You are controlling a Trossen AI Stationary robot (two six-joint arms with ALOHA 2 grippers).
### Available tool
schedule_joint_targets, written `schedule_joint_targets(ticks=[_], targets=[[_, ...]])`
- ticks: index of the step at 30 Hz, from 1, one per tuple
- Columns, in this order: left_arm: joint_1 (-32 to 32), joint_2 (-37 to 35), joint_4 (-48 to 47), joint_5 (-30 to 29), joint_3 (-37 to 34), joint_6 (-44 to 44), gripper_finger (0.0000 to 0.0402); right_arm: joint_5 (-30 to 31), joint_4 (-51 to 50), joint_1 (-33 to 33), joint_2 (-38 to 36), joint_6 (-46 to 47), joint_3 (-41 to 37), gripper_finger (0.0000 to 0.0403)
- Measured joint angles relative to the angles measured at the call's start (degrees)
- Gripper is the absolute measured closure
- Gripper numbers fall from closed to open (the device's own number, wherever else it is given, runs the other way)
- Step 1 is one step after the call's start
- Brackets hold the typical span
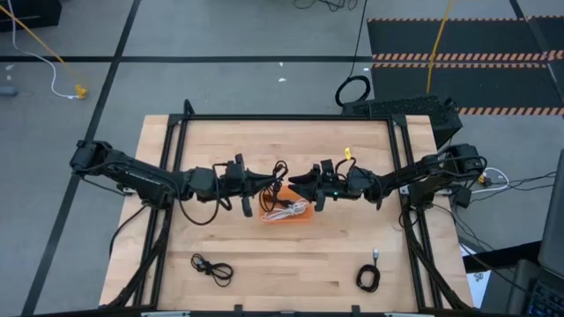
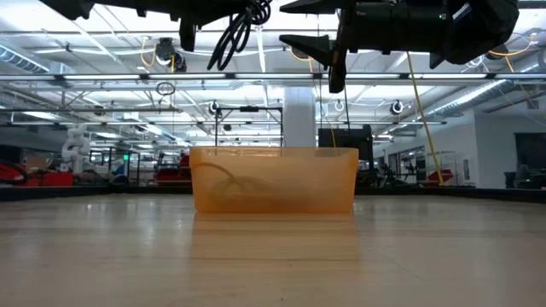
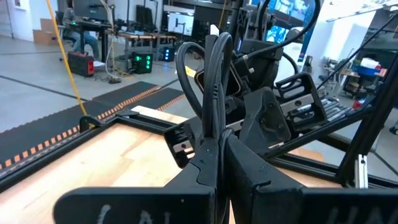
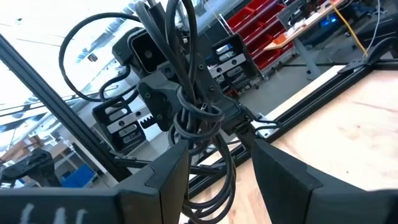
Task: Pick and place USB-C Cables
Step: Put the black charger cable into the orange bin
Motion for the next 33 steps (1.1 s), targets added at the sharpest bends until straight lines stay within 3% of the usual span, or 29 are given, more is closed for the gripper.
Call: schedule_joint_targets(ticks=[11,24,33], targets=[[0.02,1.48,1.34,-0.17,0.00,-1.10,0.0390,0.16,1.79,0.00,0.00,-0.07,0.00,0.0234],[1.03,3.13,7.97,-6.03,0.00,-1.48,0.0390,0.52,1.21,-0.42,0.00,-1.33,0.00,0.0234],[3.32,8.80,12.00,-6.21,2.67,-3.96,0.0390,0.44,0.66,-0.79,0.02,-1.32,0.00,0.0234]])
